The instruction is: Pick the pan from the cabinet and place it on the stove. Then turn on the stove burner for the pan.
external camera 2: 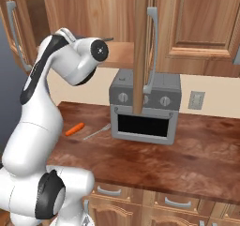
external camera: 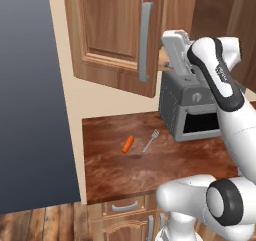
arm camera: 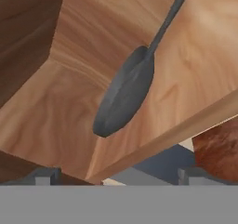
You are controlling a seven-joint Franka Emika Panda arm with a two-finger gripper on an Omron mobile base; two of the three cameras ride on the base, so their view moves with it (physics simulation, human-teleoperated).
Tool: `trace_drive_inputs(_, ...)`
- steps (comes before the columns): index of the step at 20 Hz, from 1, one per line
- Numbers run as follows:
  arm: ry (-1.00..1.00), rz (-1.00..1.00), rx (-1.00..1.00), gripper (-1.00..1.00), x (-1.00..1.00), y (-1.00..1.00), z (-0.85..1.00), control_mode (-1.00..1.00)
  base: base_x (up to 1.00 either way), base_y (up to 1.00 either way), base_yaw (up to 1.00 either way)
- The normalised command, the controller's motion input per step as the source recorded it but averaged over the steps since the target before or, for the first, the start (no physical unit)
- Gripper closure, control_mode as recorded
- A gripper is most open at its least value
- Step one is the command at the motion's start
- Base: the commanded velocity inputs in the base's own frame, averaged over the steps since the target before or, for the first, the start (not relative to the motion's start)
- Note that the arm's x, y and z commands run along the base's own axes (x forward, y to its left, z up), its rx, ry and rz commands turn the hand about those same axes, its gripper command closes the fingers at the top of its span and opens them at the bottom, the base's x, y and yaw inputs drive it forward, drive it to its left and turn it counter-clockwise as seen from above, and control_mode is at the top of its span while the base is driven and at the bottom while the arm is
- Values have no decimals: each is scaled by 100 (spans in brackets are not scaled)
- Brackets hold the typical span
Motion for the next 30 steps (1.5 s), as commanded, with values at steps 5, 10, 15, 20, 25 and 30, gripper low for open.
trace_drive_inputs(5, 15, 2, 7, -100, 4, 30, -1, -100, 0, 0, 0)
trace_drive_inputs(10, 17, 6, 3, -100, -2, 43, 0, -100, 0, 0, 0)
trace_drive_inputs(15, 11, 9, 3, -100, -20, 45, 0, -100, 0, 0, 0)
trace_drive_inputs(20, 1, 8, 5, -100, -52, 45, 0, -100, 0, 0, 0)
trace_drive_inputs(25, 0, 9, 3, -100, -56, 51, 0, -100, 0, 0, 0)
trace_drive_inputs(30, 0, 8, 1, -100, -50, 55, 0, -100, 0, 0, 0)
